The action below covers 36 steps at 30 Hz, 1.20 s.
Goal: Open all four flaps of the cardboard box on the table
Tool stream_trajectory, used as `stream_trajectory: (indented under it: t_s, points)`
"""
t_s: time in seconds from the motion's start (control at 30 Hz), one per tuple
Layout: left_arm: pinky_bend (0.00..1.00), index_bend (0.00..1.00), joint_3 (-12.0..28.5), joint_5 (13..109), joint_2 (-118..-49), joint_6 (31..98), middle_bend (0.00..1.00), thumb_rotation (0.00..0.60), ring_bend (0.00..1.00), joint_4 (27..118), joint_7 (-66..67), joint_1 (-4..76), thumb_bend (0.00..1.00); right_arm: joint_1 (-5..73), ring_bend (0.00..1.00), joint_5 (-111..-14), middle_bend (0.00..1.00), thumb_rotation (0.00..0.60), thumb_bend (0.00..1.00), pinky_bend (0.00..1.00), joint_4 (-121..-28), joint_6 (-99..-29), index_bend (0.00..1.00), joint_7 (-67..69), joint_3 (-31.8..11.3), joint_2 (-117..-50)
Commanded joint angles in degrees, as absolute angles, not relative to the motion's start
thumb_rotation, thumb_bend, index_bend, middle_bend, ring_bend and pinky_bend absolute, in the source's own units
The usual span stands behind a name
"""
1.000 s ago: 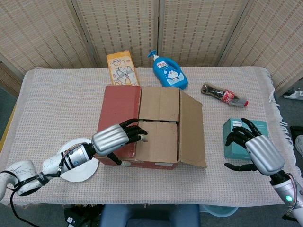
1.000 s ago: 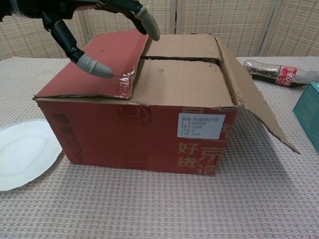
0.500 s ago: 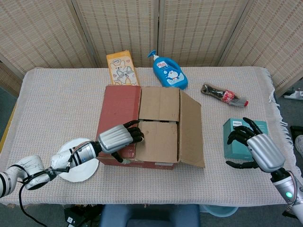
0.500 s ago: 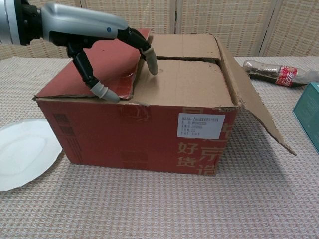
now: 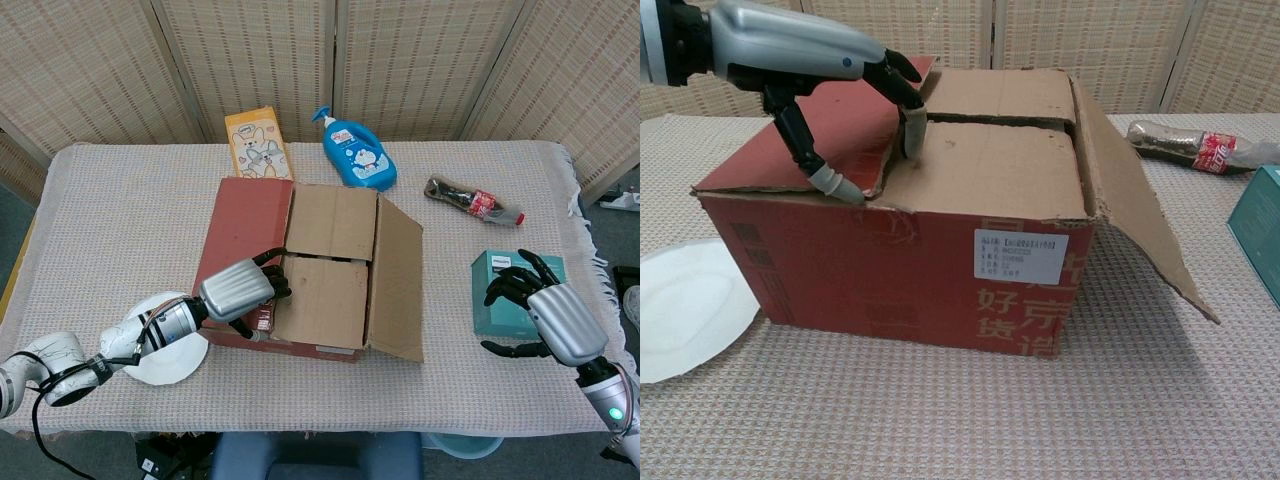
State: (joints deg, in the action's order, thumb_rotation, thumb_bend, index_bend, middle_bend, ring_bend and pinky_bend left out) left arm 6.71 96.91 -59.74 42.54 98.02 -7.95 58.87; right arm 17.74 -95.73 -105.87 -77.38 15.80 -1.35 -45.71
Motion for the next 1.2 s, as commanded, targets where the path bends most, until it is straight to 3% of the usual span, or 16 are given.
stream_trajectory:
  t_s: [0.03,0.6,1.2]
  points:
    - [0.00,0.40,7.42,95.74,-57.99,44.05,0.41,0.458,0.34,99.72,-7.26,58.14,0.22,17.42,0.22,-95.93,0.40,0.464,0.11,0.00,-105.76,-77.93,0.44,16.08,-1.43,-45.60]
    - [0.00,0.40,9.40,88.91,-45.97,50.58,0.41,0.462,0.34,108.93,-3.31,51.57,0.22,16.79,0.22,-96.52,0.39,0.465,0.11,0.00,-105.29,-79.01,0.44,17.47,-2.10,-45.12]
    - [0.00,0.40,9.82,82.06,-41.61,57.73,0.41,0.458,0.33,107.33,-6.18,42.43,0.22,17.57,0.22,-96.34,0.39,0.464,0.11,0.00,-107.23,-77.67,0.44,16.13,-3.07,-44.31]
